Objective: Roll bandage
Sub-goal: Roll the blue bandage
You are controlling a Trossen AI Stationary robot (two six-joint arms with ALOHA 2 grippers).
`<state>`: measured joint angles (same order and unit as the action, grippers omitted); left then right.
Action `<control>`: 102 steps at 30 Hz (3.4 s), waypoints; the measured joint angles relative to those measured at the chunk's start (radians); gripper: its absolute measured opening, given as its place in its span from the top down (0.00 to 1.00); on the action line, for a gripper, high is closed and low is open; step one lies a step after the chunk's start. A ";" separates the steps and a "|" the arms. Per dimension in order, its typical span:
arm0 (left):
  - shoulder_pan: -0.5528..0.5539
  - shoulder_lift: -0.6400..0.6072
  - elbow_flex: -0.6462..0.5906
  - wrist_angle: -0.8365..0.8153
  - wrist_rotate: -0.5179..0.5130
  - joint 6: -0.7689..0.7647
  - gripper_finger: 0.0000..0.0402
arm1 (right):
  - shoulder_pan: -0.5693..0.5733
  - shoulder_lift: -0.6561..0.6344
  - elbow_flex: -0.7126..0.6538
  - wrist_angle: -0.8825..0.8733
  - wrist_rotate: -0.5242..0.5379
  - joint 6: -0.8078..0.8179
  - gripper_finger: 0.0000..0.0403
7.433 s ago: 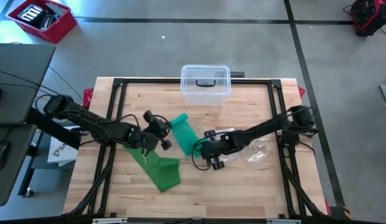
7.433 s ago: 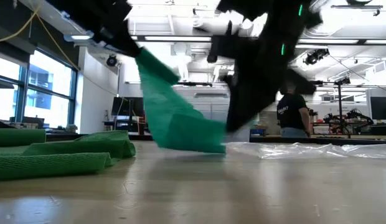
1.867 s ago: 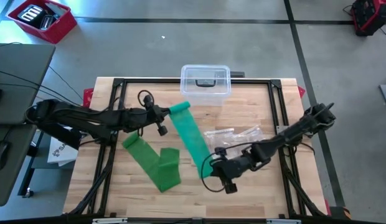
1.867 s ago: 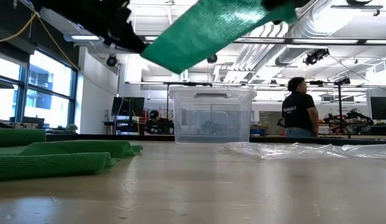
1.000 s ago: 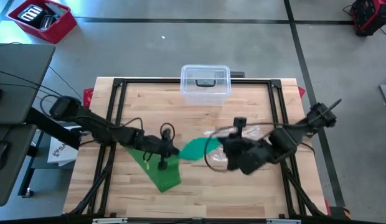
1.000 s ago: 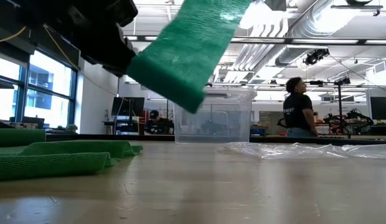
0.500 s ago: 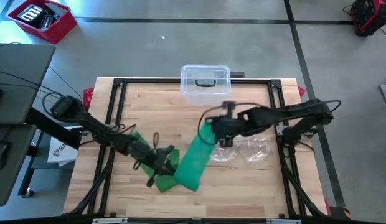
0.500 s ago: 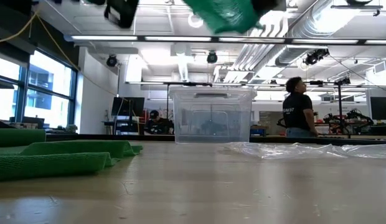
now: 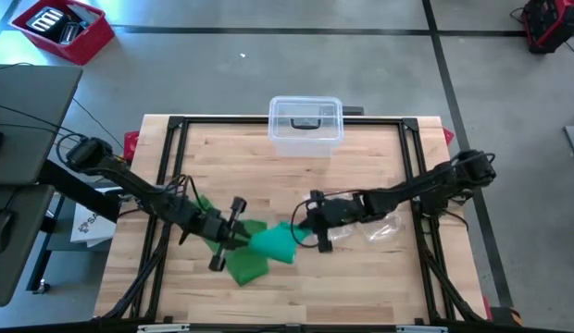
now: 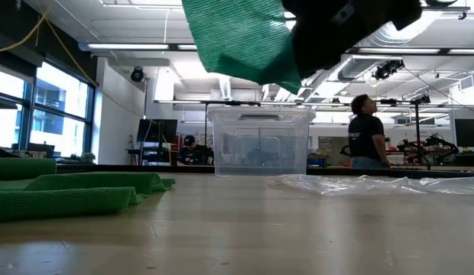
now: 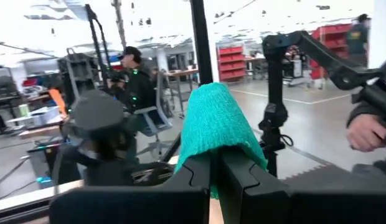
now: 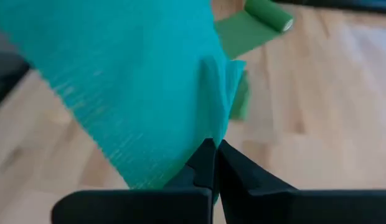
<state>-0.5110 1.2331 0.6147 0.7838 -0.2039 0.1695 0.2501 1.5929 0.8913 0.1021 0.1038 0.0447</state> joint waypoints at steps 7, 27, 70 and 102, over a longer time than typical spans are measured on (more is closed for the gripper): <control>0.000 0.027 0.000 -0.002 -0.090 -0.031 1.00 | 0.019 0.000 0.021 -0.007 -0.063 0.117 0.82; 0.019 0.050 0.000 -0.298 -0.503 -0.185 1.00 | 0.229 -0.002 0.312 -0.696 0.165 0.134 0.62; 0.291 0.175 -0.120 -0.636 -0.610 -0.420 1.00 | -0.094 0.405 0.427 -0.520 -0.251 -0.207 0.99; 0.142 0.175 -0.180 -0.246 -0.125 -0.421 1.00 | 0.033 -0.095 0.430 -0.521 0.477 -0.036 1.00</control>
<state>-0.3687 1.4078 0.4347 0.5381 -0.3284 -0.2520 0.2832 1.4983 1.3212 -0.4192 0.5807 0.0088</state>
